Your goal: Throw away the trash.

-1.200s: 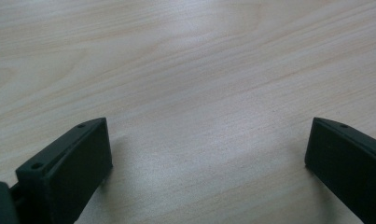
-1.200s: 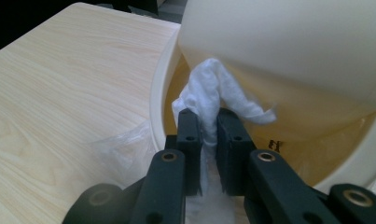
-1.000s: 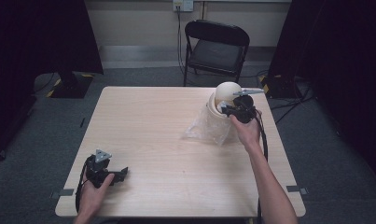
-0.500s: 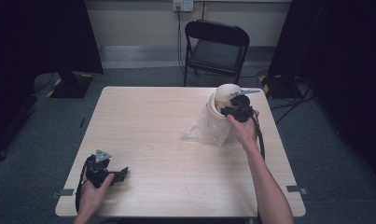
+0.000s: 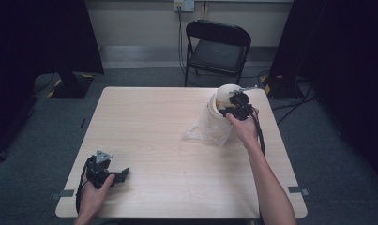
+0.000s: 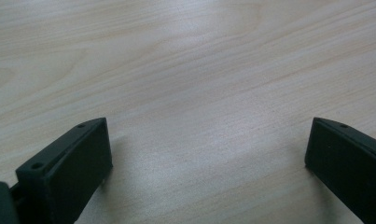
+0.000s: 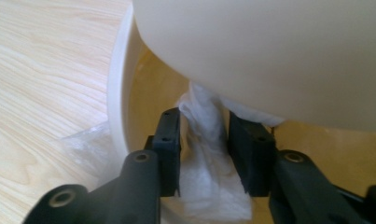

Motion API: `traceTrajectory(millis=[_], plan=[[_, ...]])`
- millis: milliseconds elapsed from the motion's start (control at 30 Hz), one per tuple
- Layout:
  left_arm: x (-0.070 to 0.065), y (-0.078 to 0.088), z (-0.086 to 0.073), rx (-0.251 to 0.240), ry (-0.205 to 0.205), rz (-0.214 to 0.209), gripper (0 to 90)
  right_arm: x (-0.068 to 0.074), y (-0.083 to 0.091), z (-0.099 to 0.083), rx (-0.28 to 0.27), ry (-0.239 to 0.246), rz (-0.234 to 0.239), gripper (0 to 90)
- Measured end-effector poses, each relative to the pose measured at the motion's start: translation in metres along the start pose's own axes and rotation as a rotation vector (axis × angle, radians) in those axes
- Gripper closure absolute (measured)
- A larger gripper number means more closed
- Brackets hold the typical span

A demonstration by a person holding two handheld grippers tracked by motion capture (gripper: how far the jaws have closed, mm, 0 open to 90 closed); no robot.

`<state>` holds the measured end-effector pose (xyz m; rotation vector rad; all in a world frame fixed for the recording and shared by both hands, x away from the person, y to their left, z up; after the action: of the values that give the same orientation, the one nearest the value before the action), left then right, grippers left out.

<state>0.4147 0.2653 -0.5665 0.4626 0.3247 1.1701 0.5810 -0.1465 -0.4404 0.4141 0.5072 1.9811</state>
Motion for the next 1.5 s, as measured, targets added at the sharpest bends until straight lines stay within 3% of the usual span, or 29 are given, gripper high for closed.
traceTrajectory(millis=[100,133,267,500,600,800,1133,1233,1367,1500], plan=[[0.0,0.0,0.0,0.0,0.0,0.0,0.0,0.0,0.002,0.002,-0.007,-0.013,0.011,55.4],[0.0,0.0,0.0,0.0,0.0,0.0,0.0,0.0,0.007,0.006,-0.021,-0.038,0.022,51.0],[0.0,0.0,0.0,0.0,0.0,0.0,0.0,-0.001,0.012,0.008,-0.024,-0.031,0.022,49.3],[0.0,0.0,0.0,0.0,0.0,0.0,0.0,-0.001,0.02,0.009,-0.06,-0.06,0.024,48.4],[0.0,0.0,0.0,0.0,0.0,0.0,0.0,0.003,0.025,0.012,-0.079,-0.044,0.03,46.4],[0.0,0.0,0.0,0.0,0.0,0.0,0.0,0.003,0.033,0.014,-0.106,-0.046,0.02,54.0],[0.0,0.0,0.0,0.0,0.0,0.0,0.0,0.009,0.045,0.017,-0.165,-0.061,0.054,53.4],[0.0,0.0,0.0,0.0,0.0,0.0,0.0,0.012,0.049,0.017,-0.177,-0.068,0.092,52.8],[0.0,0.0,0.0,0.0,0.0,0.0,0.0,0.019,0.05,0.016,-0.162,-0.059,0.125,57.1],[0.0,0.0,0.0,0.0,0.0,0.0,0.0,0.018,0.044,0.006,-0.124,-0.064,0.123,53.4]])
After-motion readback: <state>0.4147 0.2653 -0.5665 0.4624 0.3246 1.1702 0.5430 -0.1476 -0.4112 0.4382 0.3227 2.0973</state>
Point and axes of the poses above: each handheld gripper's, and its own axes: y roughly backward along the jaws, z roughly out of its top, x roughly to its left, the point moved 9 cm from there along -y, roughly forward along the jaws, and after that the axes turned 14 degrees about -x, right-handed, at the moved point
